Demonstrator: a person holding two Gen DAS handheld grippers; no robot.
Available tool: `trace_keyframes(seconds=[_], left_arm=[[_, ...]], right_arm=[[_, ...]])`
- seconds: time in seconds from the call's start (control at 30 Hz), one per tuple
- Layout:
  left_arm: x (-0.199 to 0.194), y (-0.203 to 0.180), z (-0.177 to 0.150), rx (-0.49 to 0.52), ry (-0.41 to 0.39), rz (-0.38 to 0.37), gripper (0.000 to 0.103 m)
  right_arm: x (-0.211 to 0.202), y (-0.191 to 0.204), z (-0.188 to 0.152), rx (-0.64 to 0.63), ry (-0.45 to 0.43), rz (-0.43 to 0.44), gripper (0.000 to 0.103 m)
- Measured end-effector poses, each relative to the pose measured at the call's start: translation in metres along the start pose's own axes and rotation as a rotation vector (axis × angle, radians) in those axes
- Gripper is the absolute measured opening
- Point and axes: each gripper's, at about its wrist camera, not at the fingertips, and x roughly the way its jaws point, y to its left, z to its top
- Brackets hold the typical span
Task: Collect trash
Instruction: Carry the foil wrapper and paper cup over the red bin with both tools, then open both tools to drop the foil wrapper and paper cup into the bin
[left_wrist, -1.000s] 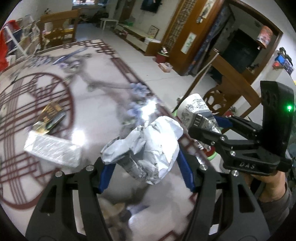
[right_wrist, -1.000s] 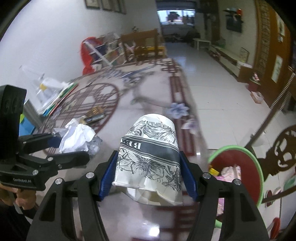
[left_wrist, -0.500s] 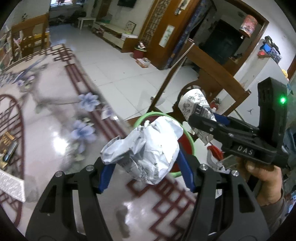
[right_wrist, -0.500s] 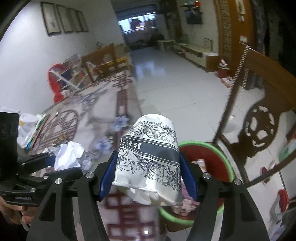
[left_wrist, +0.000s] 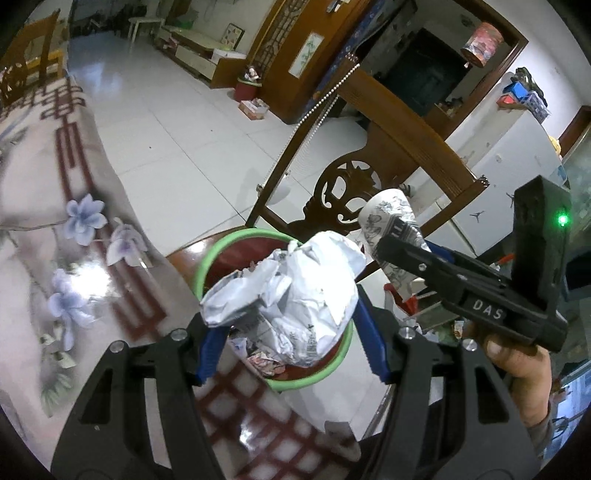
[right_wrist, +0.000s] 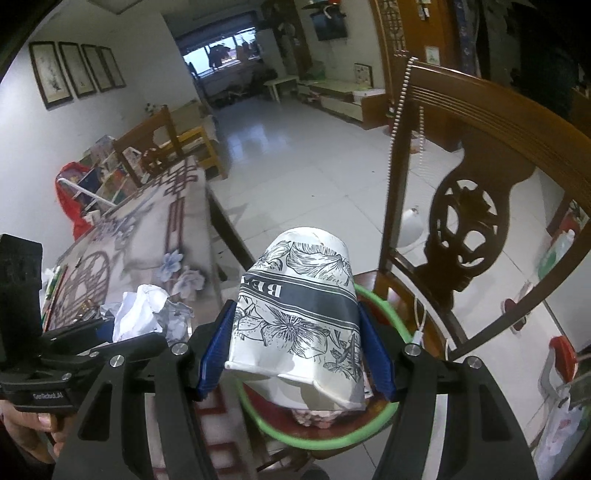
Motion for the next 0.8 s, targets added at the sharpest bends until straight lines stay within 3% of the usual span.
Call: trace_keyframes(seconds=[0.3,0.7,0.8], left_arm=[[0.027,0.004,-0.001,-0.027,0.063,-0.023,0.061],[0.039,-0.004,-0.006,-0.011,0.087,-0.015,0.064],[0.038,-0.004,-0.007,-0.009,0.081,0.009,0.076]], right_arm=[[0.021,-0.018,-0.005,0.032,0.066,-0.009,0.062],[0.019,-0.022,-0.002,0.052,0.048,-0.011,0.064],[0.019,-0.023,-0.001,0.064,0.050,-0.006,0.067]])
